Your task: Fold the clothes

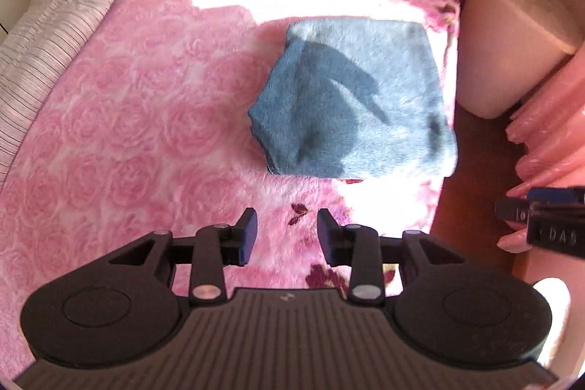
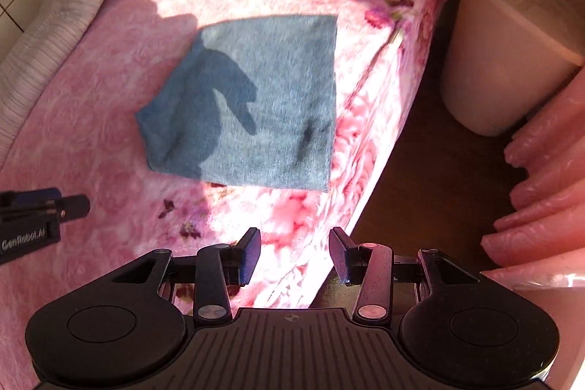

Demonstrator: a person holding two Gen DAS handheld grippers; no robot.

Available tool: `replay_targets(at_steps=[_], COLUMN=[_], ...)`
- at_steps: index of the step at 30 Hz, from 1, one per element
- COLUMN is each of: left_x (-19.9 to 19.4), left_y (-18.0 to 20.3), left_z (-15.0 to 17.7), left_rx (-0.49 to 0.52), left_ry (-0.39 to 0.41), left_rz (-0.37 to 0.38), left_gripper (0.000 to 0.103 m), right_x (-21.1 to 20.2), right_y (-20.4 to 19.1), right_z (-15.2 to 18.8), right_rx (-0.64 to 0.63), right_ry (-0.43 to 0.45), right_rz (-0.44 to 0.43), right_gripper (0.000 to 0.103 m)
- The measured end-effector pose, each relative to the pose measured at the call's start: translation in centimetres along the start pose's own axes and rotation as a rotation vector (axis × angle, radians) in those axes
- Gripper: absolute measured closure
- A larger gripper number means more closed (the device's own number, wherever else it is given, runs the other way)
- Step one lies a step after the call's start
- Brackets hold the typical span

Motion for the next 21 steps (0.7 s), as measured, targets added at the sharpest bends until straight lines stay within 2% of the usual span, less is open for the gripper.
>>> replay_targets(at_steps=[8, 13, 16, 21], left_x=[-6.6, -9.1, -10.3, -11.6], left_y=[-0.6, -0.6, -0.5, -0.4], left_z=[-0.1, 0.1, 0.2, 0.6], left_rx=[0.012, 0.035, 0.048, 0.042], left_ry=[0.079, 0.110, 0.126, 0.139], left_rz=[0.005, 0.017, 0.026, 0.067], left_gripper=[0.064, 0.063, 0.059, 0.059], right_x=[-6.3, -8.6, -10.0, -12.2], right_y=[-2.3, -3.3, -3.4, -3.9], right_z=[0.0, 1.0, 1.2, 0.9], right_rx=[-0.039, -0.072, -0.047, -0.029], right_ry=[0.060, 0.106, 0.143, 0.180], right_rz=[0.002, 0.042, 0.031, 0.014], right_gripper=[0.057, 0.057, 0.056, 0.056])
Point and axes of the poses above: each gripper's, at about its wrist camera, not at the fingertips, and x roughly the way its jaws point, y to its right, z to its underside, the point moved 5 cm from there along x, roughly the way its jaws point, and after that the axes turned 11 degrees about x, right-handed, at the moved point
